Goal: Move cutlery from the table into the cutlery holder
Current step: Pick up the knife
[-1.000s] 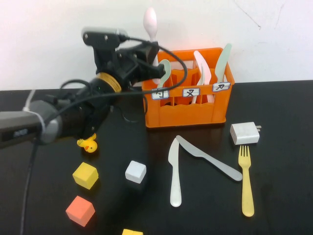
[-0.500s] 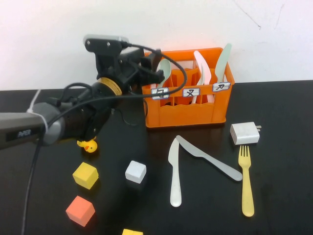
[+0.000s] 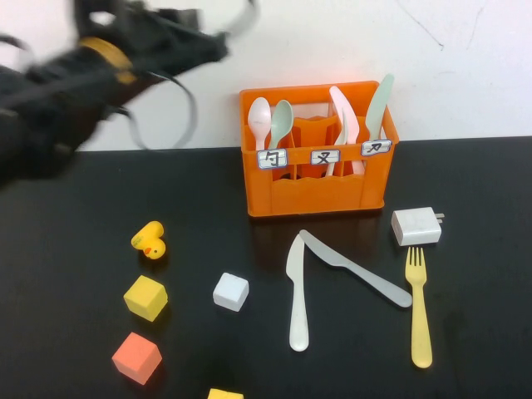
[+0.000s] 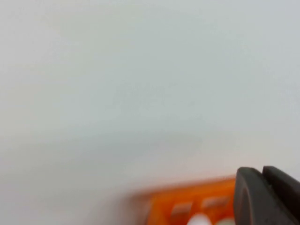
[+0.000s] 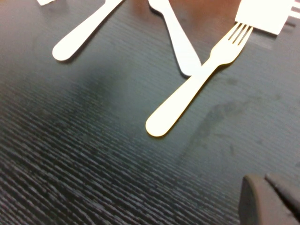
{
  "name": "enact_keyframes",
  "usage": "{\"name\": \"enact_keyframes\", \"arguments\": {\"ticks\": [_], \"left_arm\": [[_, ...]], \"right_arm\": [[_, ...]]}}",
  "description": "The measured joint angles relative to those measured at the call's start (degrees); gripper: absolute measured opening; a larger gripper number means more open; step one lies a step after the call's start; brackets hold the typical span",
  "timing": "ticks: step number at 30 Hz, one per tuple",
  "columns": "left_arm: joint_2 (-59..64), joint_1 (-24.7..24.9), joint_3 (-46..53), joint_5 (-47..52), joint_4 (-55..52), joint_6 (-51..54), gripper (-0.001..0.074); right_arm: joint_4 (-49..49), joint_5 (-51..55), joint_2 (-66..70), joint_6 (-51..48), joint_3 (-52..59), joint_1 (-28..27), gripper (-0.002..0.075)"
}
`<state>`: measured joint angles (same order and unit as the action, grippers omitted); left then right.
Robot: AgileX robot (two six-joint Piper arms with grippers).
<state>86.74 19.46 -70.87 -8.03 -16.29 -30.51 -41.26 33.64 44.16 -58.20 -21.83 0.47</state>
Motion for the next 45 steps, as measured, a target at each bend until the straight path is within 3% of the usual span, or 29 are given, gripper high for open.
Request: {"name": "enact_keyframes", "arguments": {"ticks": [5, 8, 20, 29, 32, 36, 42, 45], "left_arm": [[-10.23, -0.11, 0.0, 23.45, 0.35, -2.43, 0.0001], [-16.39, -0.13, 2.73, 30.19, 1.1, -2.56, 0.0], [-44.98, -0.13, 29.89, 33.92, 2.82, -2.98, 0.0], [-58.24, -0.13, 43.06, 34.15, 7.01, -4.37, 0.0], [-58.04, -0.13, 43.8, 34.04, 15.61, -0.21, 0.0], [-53.01, -0.13, 42.37, 33.9, 32.41, 14.12, 0.0], [-35.69, 0.03, 34.14, 37.32, 59.54, 38.36, 0.0], [-24.47, 3.59, 28.24, 39.01, 68.13, 46.72, 0.0]], "right_arm": [[-0.77, -0.36, 0.0, 0.0, 0.0, 0.0, -0.0003], [-1.06, -0.45, 0.0, 0.0, 0.0, 0.0, -0.0003], [-1.16, 1.94, 0.1, 0.0, -0.39, 0.0, -0.0003], [0.39, 9.68, 7.43, 1.3, -10.31, 0.0, -0.0003], [0.43, 10.52, 11.36, 1.46, -13.48, 0.0, -0.0003], [2.23, 10.52, 15.06, 1.46, -14.32, 0.0, -0.0003], [5.56, 9.23, 16.39, 1.55, -14.32, 0.0, -0.0003], [6.61, 7.34, 16.39, 1.55, -14.32, 0.0, -0.0003]]}}
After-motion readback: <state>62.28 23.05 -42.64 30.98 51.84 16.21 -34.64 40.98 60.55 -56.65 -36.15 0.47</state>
